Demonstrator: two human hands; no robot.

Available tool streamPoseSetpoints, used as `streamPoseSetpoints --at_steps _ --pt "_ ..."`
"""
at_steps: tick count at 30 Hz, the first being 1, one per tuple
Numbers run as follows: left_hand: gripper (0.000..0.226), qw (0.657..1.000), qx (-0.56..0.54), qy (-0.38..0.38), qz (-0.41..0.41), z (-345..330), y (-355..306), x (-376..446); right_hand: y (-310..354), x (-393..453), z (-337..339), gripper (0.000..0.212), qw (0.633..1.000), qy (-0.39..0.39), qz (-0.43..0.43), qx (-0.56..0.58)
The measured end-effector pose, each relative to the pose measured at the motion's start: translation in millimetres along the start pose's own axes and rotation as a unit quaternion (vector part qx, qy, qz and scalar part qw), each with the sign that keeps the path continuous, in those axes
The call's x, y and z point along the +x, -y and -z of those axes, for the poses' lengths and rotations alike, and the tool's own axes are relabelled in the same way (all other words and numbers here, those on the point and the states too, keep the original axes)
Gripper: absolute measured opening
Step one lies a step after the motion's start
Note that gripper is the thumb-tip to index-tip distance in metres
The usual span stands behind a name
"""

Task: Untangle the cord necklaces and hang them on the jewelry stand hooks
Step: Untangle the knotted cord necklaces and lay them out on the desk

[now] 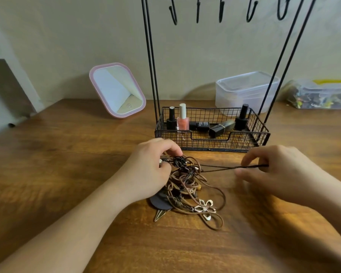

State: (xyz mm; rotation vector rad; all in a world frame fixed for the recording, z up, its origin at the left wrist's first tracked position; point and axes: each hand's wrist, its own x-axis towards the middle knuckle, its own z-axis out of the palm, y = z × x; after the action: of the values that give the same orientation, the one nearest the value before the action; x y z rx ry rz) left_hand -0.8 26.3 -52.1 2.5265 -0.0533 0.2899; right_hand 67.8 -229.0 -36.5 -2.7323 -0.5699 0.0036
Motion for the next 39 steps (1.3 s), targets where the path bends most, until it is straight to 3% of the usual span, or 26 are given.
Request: streamPoseSetpoints --at_steps 5,12,16,18,21,23,24,26,30,33,35,39 --pt "0.02 1.0 0.004 -0.002 -0.022 -5.5 -1.2 -0.4 0.9 -0.5 -3.9 0.013 1.0 -0.007 0.005 -0.02" --pt "0.035 0.996 0.02 0.086 -0.001 -6.1 -3.7 -2.0 4.4 0.5 -13.7 0.007 0.992 -0.02 0.046 -0.12" --pt "0.033 0.994 0.021 0.111 -0.009 -7.6 -5.9 -3.0 6.9 -0.9 -20.6 0.015 0.984 -0.105 0.139 0.024" --pt "0.024 0.995 0.015 0.101 -0.022 -11.4 -7.7 -4.5 22.9 -7.9 -23.0 0.021 0.972 -0.082 0.18 0.129" --pt "0.012 0.995 0.025 0.084 -0.043 -15.1 -8.3 -4.5 37.0 -12.2 -34.0 0.035 0.971 -0.019 0.216 0.104" --pt "0.009 0.996 0.015 0.079 -0.049 -15.5 -6.7 -2.9 32.9 -9.1 -39.8 0.021 0.971 -0.022 0.225 0.072" --pt "0.01 0.996 -0.004 0.08 -0.044 -14.7 -6.0 -2.2 29.5 -7.1 -39.6 0.012 0.972 -0.03 0.224 0.066" --pt "0.007 0.993 -0.069 0.088 -0.023 -10.6 -5.8 -1.1 22.8 -4.8 -37.2 0.014 0.972 -0.045 0.224 0.058" --pt "0.012 0.973 -0.206 0.1 -0.003 -3.5 -9.7 -0.2 22.2 -10.8 -23.7 0.005 0.953 -0.09 0.247 0.15" --pt "0.018 0.957 -0.267 0.113 0.002 -4.7 -10.9 -0.3 32.1 -17.5 -24.0 0.029 0.938 -0.094 0.253 0.217" --pt "0.025 0.938 -0.318 0.137 0.01 -4.3 -10.0 -0.7 37.4 -17.4 -29.1 0.033 0.947 -0.105 0.243 0.183" --pt "0.031 0.898 -0.396 0.191 0.021 -1.0 -10.8 -1.9 35.0 -13.9 -30.0 0.017 0.949 -0.091 0.235 0.187"
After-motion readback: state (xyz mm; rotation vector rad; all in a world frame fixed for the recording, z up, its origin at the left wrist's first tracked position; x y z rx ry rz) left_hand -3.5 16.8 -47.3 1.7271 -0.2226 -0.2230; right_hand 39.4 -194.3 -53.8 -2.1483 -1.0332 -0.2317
